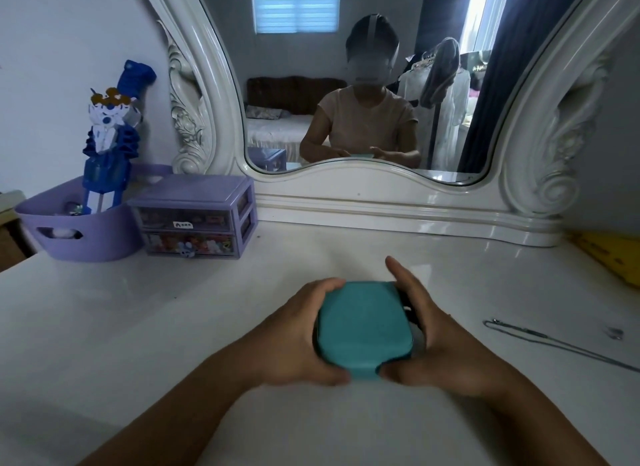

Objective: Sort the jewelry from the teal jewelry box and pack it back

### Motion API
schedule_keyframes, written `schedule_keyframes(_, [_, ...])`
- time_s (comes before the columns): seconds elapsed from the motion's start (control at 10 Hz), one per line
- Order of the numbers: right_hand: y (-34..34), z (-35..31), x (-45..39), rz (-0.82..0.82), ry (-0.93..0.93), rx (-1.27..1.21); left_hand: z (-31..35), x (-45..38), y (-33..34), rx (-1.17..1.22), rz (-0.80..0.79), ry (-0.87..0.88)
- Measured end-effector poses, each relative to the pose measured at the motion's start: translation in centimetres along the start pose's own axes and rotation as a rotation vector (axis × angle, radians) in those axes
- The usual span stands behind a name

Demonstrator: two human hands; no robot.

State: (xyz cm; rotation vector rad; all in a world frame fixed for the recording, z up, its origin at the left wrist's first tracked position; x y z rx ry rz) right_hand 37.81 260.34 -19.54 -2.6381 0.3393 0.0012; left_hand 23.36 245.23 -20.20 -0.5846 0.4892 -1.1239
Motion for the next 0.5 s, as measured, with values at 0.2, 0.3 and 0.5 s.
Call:
schedule_keyframes(0.2, [-1.4, 1.7, -0.9, 0.119, 0.025, -0.124, -0.1, -4.9, 1.0, 0.056, -0.046, 0.050])
schedule_keyframes(0.3, [-1.8, 2.6, -0.9, 0.130, 0.058, -0.116, -0.7, -5.7, 1.8, 0.049, -0.052, 0.061])
schedule_keyframes(0.5, [-2.1, 1.5, -0.4, 0.212, 0.098, -0.111, -0.2, -5.4, 0.2, 0.161, -0.083, 0.025])
Point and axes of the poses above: each hand's wrist, its own x-axis away from the middle knuckle, its own y-axis out of the palm, z = x × y, the point moved 2 cm from there along -x, towards the middle knuckle, and after that the axes turned 1 degree about x, right-handed, at the moved point
